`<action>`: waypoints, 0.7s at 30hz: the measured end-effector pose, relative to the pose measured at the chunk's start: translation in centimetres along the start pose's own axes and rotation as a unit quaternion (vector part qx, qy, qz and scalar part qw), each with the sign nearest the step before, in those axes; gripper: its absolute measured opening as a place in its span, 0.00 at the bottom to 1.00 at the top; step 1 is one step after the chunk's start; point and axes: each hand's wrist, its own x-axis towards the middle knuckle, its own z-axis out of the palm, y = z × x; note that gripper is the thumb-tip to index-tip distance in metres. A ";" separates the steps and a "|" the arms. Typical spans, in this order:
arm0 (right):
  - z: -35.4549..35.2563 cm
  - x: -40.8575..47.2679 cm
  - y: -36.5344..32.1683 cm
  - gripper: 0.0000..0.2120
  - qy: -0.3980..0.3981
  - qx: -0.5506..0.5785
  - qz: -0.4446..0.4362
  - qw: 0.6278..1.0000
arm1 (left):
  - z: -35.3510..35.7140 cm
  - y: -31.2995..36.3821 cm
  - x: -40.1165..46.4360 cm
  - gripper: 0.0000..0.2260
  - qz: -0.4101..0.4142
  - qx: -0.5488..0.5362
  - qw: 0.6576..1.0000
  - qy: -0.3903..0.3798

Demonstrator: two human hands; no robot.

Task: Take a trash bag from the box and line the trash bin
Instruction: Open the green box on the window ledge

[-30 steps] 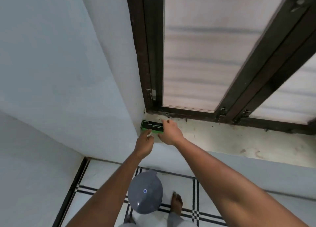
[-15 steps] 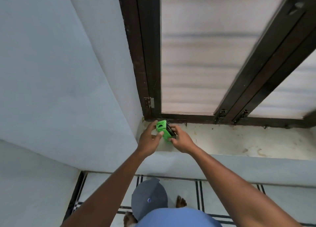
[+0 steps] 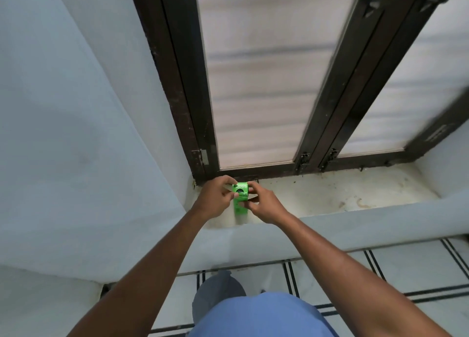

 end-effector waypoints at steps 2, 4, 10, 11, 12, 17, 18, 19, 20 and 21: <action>0.0 -0.3 -0.1 0.30 0.000 -0.005 0.009 1.000 | 0.0 0.2 0.1 0.14 0.004 0.017 1.000 -0.007; -0.1 -0.5 -0.1 0.29 0.002 -0.016 0.010 1.000 | 0.1 0.5 0.1 0.14 0.010 0.024 1.000 -0.004; -0.4 -0.6 -0.6 0.28 0.009 -0.030 0.014 0.999 | 0.2 1.5 0.4 0.12 0.006 0.049 0.999 -0.001; -0.5 -0.6 -0.5 0.27 0.008 -0.027 0.015 0.999 | 0.2 1.7 0.5 0.11 0.005 0.063 0.998 -0.004; -0.6 -0.5 -0.5 0.26 0.005 -0.024 0.015 1.000 | 0.1 1.9 0.6 0.10 0.007 0.078 0.997 -0.005; -0.6 -0.4 -0.1 0.27 -0.013 -0.019 0.012 1.000 | -0.4 2.7 1.2 0.05 0.025 0.124 0.991 0.041; -0.6 -0.4 -0.1 0.27 -0.012 -0.017 0.013 1.000 | -0.4 2.7 1.1 0.04 0.029 0.123 0.991 0.048; -0.6 -0.4 0.1 0.27 -0.012 -0.013 0.013 1.000 | -0.3 2.7 0.9 0.04 0.032 0.119 0.991 0.057; -0.6 -0.3 0.1 0.27 -0.012 -0.008 0.012 1.000 | -0.2 2.8 0.8 0.04 0.036 0.110 0.991 0.070; -0.6 -0.3 0.2 0.28 -0.013 -0.004 0.012 1.000 | 0.0 2.9 0.6 0.04 0.031 0.095 0.992 0.084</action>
